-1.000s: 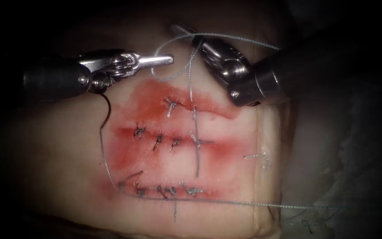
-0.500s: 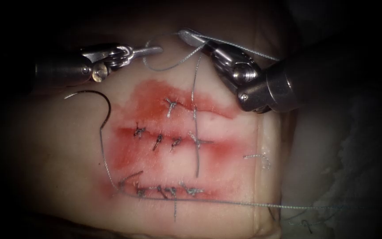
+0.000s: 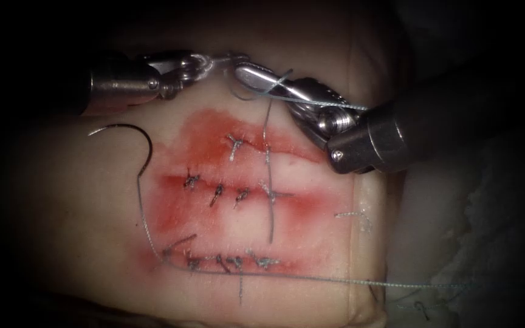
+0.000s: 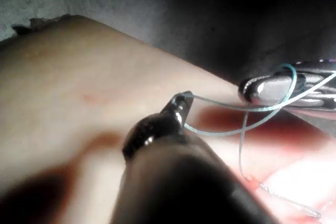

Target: Wound Closure

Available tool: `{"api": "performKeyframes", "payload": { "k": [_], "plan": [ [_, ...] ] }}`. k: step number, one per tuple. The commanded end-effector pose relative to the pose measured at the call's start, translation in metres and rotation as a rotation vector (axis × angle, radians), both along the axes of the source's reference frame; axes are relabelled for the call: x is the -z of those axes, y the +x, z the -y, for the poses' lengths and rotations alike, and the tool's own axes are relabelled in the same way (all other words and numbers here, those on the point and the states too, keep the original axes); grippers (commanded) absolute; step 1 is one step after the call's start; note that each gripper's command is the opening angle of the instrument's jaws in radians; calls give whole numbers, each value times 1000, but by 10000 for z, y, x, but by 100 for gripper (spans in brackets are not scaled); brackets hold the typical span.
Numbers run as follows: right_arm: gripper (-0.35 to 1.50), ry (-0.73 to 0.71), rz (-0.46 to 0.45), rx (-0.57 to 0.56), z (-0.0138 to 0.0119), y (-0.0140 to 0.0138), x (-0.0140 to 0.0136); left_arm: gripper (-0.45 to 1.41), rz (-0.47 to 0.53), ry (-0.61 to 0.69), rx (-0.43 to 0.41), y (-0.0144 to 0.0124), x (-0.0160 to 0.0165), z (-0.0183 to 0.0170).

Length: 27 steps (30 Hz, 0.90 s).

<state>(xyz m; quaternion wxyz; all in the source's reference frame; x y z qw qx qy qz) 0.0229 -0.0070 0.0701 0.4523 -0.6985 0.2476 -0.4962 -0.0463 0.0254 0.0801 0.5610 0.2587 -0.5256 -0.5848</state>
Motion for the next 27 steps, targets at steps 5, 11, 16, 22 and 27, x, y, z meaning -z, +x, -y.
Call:
{"api": "performKeyframes", "payload": {
  "k": [5,11,16,22,27],
  "plan": [
    [49,12,18,-19,-4,7,-3,-45,19,8,-16,0,9,-3],
    [51,29,37,-74,-18,-3,-4,-45,34,2,-58,5,28,24],
    [51,29,43,-81,-21,-6,-7,-45,59,-22,-74,4,48,23],
    [0,30,42,-64,-20,-7,-5,-45,97,-67,-70,7,66,7],
    [-35,33,48,-51,-17,-7,-4,-45,89,-79,-65,4,65,5]
  ]
}}
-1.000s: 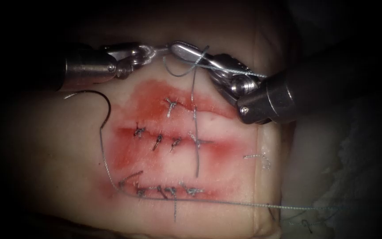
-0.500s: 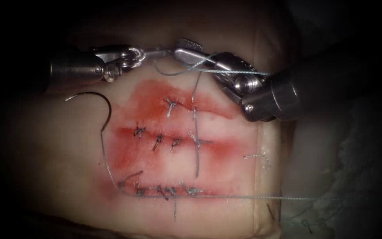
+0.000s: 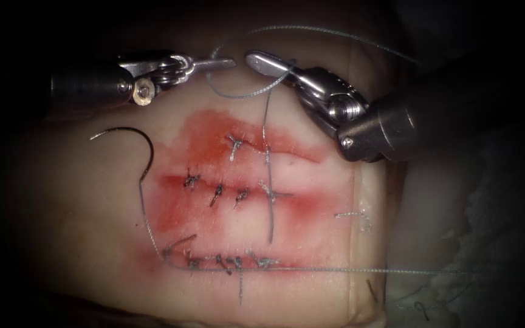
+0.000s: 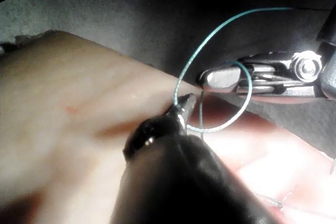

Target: Wound Closure

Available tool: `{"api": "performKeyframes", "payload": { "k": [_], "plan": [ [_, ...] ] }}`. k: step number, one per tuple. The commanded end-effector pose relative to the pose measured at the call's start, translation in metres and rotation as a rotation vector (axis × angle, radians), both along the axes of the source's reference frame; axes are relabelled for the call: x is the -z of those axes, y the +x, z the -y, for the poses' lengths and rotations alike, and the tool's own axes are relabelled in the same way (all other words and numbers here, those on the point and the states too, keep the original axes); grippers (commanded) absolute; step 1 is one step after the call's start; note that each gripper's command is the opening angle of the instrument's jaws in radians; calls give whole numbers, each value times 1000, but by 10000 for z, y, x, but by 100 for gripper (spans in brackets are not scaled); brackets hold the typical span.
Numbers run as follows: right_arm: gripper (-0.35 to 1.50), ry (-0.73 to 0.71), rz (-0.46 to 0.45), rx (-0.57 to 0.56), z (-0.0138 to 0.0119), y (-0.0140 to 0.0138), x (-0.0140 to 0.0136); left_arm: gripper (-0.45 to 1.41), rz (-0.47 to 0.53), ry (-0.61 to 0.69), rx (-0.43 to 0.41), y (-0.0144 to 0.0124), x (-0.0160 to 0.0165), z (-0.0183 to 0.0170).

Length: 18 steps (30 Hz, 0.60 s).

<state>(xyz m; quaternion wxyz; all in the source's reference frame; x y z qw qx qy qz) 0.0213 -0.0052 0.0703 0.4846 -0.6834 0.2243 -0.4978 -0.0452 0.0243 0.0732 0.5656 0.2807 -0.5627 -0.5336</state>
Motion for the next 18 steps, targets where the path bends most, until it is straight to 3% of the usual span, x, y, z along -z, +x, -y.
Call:
{"api": "performKeyframes", "payload": {
  "k": [1,5,7,8,11,14,18],
  "plan": [
    [-35,-3,-8,10,2,9,-1,-45,-1,-5,3,-8,-5,-6],
    [-35,-19,-46,59,6,13,6,-45,-68,-35,-13,-16,-37,-1],
    [-18,-23,-58,86,16,16,8,-45,-97,-58,-29,-20,-58,3],
    [-1,-24,-64,99,22,17,9,-45,-99,-56,-40,-21,-64,5],
    [12,-22,-66,151,32,20,12,-45,-89,-48,-62,-25,-79,13],
    [17,-73,12,299,48,23,13,-45,-81,-34,-72,-29,-78,31],
    [26,-165,76,380,50,22,5,-45,-75,-26,-79,-33,-66,38]
  ]
}}
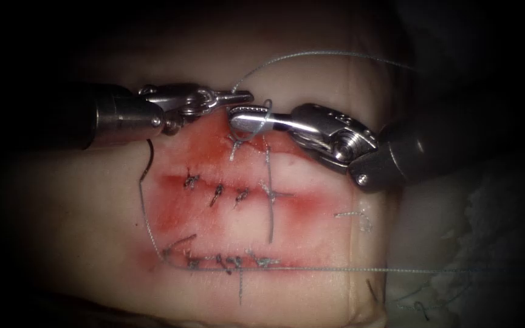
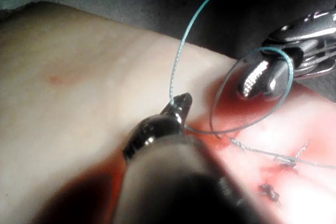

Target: Wound Closure

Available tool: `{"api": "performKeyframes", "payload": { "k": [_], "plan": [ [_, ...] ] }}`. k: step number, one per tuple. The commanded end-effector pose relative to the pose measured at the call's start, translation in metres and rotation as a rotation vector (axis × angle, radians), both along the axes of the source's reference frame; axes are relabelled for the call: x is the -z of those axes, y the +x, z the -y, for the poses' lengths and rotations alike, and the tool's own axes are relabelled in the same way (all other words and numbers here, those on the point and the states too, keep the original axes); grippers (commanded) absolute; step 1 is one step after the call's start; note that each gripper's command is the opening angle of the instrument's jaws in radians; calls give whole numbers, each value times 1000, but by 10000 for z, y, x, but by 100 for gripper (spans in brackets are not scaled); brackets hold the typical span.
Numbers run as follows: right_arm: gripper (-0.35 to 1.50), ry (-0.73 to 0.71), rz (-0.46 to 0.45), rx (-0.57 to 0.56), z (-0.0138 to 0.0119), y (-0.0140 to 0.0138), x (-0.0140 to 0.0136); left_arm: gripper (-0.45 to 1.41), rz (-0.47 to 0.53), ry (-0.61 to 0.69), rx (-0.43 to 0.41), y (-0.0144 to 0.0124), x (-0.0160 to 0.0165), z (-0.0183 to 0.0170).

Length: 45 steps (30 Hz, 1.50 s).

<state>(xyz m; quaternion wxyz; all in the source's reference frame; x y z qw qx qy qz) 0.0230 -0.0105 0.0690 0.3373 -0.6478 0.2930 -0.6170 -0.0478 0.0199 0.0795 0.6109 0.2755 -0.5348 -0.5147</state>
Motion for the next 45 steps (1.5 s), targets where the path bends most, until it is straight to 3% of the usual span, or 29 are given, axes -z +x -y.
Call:
{"api": "performKeyframes", "payload": {
  "k": [1,8,11,14,20,24,29,36,42,45],
  "plan": [
    [26,-73,32,41,-6,7,-12,-45,5,2,-1,-10,5,-1],
    [26,-283,75,217,-13,8,-11,-45,13,11,-16,-20,19,16],
    [14,-365,80,417,-5,10,-9,-45,12,7,-18,-25,21,19],
    [14,-414,71,545,8,10,-1,-45,5,-31,-29,-25,21,18],
    [14,-507,39,723,20,8,12,-45,9,-61,-61,-24,20,18],
    [21,-590,6,921,18,4,27,-45,23,-59,-97,-24,15,24],
    [27,-664,-44,1090,4,0,44,-45,33,-54,-119,-29,18,31],
    [36,-747,-3,1315,9,0,40,-45,34,-60,-129,-48,29,47],
    [42,-789,4,1367,21,2,30,-45,42,-57,-153,-43,28,48],
    [56,-809,-20,1392,26,6,27,-45,80,-67,-239,-28,28,49]
  ]
}}
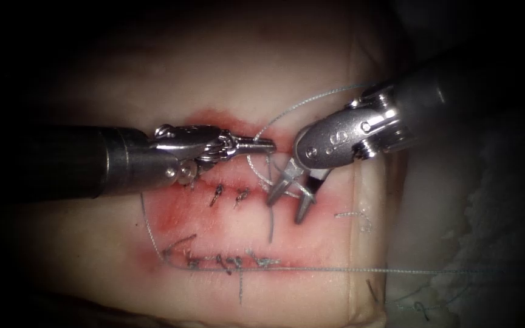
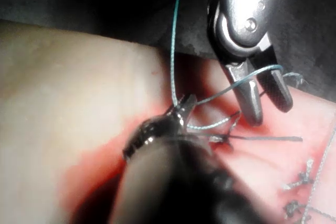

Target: Wound Closure

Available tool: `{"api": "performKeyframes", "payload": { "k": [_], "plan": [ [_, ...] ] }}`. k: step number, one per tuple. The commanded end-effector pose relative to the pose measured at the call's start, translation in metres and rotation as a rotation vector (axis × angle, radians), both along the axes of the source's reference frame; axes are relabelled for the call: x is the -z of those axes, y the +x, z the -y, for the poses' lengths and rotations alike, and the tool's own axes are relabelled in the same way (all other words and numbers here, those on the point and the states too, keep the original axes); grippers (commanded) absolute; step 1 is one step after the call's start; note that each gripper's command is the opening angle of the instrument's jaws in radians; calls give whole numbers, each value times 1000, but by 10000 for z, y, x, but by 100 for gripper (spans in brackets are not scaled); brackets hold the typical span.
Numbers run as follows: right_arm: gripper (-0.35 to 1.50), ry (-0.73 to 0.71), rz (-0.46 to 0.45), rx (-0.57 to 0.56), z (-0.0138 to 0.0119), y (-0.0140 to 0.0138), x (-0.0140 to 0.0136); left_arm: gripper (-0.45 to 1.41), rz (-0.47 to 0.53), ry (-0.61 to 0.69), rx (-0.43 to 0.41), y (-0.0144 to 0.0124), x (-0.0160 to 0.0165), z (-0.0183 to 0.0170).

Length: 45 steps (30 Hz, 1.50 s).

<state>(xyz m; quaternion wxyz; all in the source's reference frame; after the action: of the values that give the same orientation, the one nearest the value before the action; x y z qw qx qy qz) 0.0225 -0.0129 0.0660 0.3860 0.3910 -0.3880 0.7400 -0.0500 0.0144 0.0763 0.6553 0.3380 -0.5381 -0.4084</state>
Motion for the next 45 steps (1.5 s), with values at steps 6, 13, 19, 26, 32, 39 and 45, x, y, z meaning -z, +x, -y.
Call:
{"api": "performKeyframes", "payload": {
  "k": [6,13,19,26,32,39,45],
  "plan": [
    [69,-21,-57,26,4,24,-5,-45,13,-17,-43,0,-14,-6],
    [59,-53,-87,39,8,39,-2,-45,78,-34,-108,3,-25,2],
    [36,-105,-109,85,13,41,-10,-45,90,-86,-146,4,-34,6],
    [-28,-153,-104,126,22,39,-24,-45,101,-116,-170,6,-39,4],
    [-28,-156,-105,133,22,39,-24,-45,103,-122,-173,7,-38,5],
    [-13,-156,-101,142,22,38,-23,-45,105,-127,-177,7,-38,5],
    [24,-156,-102,144,23,37,-22,-45,106,-127,-180,7,-38,6]
  ]
}}
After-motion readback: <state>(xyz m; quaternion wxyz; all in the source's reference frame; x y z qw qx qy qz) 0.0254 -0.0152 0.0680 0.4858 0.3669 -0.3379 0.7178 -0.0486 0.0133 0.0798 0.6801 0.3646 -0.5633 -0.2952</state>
